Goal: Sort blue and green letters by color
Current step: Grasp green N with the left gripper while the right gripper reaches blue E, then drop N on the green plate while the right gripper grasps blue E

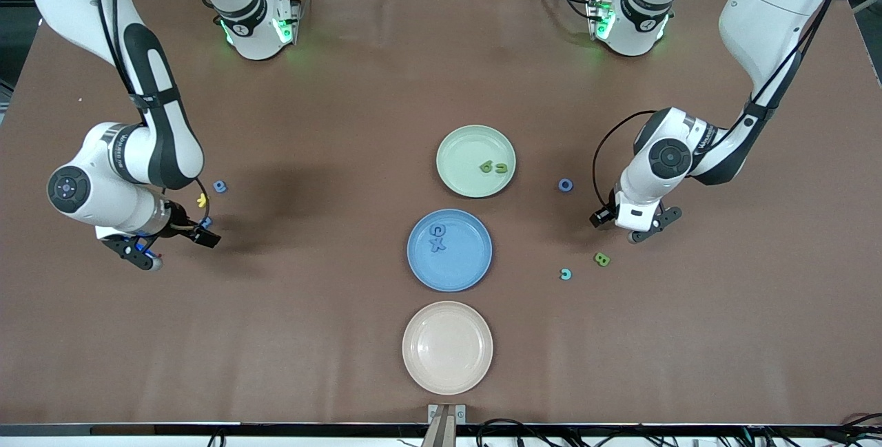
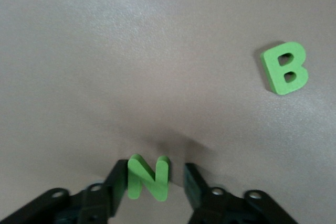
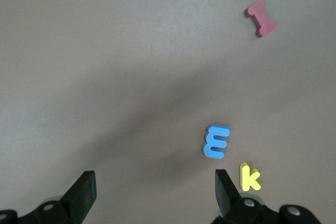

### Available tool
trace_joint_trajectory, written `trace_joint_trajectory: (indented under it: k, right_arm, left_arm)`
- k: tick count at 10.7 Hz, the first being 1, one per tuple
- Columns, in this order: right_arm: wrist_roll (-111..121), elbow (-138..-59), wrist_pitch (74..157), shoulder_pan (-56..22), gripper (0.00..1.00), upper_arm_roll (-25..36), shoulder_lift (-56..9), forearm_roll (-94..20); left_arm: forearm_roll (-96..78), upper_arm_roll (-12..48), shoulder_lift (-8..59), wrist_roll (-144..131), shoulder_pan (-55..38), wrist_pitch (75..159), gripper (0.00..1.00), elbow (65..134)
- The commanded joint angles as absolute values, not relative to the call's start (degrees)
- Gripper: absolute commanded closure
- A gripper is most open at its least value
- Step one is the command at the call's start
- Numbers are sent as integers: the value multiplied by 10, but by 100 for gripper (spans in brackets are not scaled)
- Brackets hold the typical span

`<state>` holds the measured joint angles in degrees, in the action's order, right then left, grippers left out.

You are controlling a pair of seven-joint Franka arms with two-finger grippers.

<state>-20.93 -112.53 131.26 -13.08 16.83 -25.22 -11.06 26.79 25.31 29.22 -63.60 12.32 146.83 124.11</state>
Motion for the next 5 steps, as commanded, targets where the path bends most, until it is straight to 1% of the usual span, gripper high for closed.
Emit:
trace_joint_trajectory:
  k: [1,5]
  right_arm:
    - [-234,-1172,1365,-117,0,162,-240,-98]
    - [-233,-1185,1408,-105,0,161,-264,-101]
  left_arm:
    - [283,253,285,-658,124,1473,100,1253]
    - [278,283,269,-663,126,1472,100,1236]
